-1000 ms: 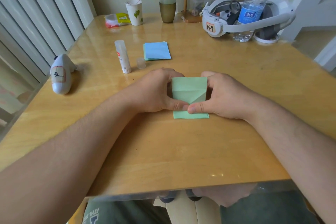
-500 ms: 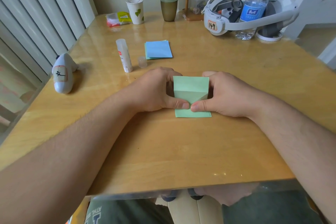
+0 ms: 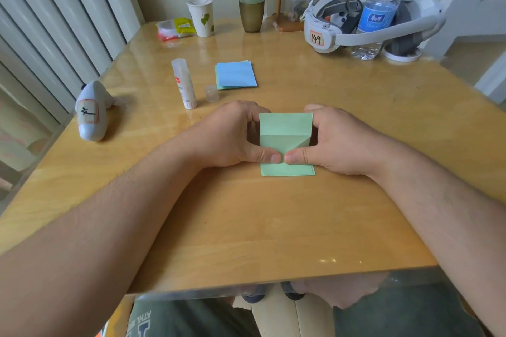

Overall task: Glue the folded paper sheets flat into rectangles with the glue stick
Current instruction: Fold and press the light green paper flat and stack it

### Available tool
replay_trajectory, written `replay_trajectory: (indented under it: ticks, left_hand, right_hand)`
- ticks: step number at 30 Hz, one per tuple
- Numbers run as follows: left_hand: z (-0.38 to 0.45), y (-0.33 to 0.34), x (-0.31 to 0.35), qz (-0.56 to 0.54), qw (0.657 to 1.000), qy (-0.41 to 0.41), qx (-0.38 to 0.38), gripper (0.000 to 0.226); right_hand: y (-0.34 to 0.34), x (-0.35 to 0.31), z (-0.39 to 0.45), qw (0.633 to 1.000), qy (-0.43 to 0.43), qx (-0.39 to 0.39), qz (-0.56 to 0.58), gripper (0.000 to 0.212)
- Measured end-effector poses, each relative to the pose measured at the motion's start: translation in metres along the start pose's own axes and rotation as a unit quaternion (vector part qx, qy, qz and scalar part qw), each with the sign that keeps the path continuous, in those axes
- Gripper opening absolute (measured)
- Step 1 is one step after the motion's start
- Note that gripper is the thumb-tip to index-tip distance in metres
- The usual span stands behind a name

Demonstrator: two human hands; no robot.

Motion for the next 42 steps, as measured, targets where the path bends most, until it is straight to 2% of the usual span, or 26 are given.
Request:
replay_trajectory:
  ticks: [9, 18, 24, 32, 36, 42]
  left_hand:
    - [-0.003, -0.002, -0.005, -0.024, 0.999, -0.024, 0.012, 0.034]
    - [0.003, -0.001, -0.002, -0.001, 1.000, -0.016, 0.008, 0.041]
    - [0.002, -0.001, -0.002, 0.014, 1.000, -0.011, 0.007, 0.039]
    - [0.001, -0.001, -0.003, 0.017, 1.000, -0.015, 0.011, 0.038]
    - [-0.001, -0.004, -0.007, -0.005, 0.999, -0.029, 0.023, 0.029]
    - [-0.004, -0.005, -0.009, -0.026, 0.999, -0.026, 0.024, 0.025]
  right_hand:
    - [-0.004, -0.003, -0.002, 0.999, -0.016, -0.041, 0.020, 0.049]
    - [-0.003, -0.009, -0.001, 0.999, -0.018, 0.025, -0.012, 0.036]
    - [-0.001, -0.014, -0.004, 0.999, -0.026, 0.029, 0.001, 0.031]
    - [0.003, -0.007, 0.002, 1.000, 0.001, 0.027, -0.010, 0.047]
    - [0.004, -0.009, 0.000, 1.000, -0.025, 0.012, -0.005, 0.028]
    - [-0.002, -0.006, 0.001, 0.999, -0.033, 0.017, 0.012, 0.025]
Point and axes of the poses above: each hand's wrist, its own z-axis towards the middle knuckle, its own y-axis out of the palm, x = y × z, the point moved 6 cm from there along z, towards the middle knuckle, and after that the axes turned 11 degrees about y, right-handed, at the moved point
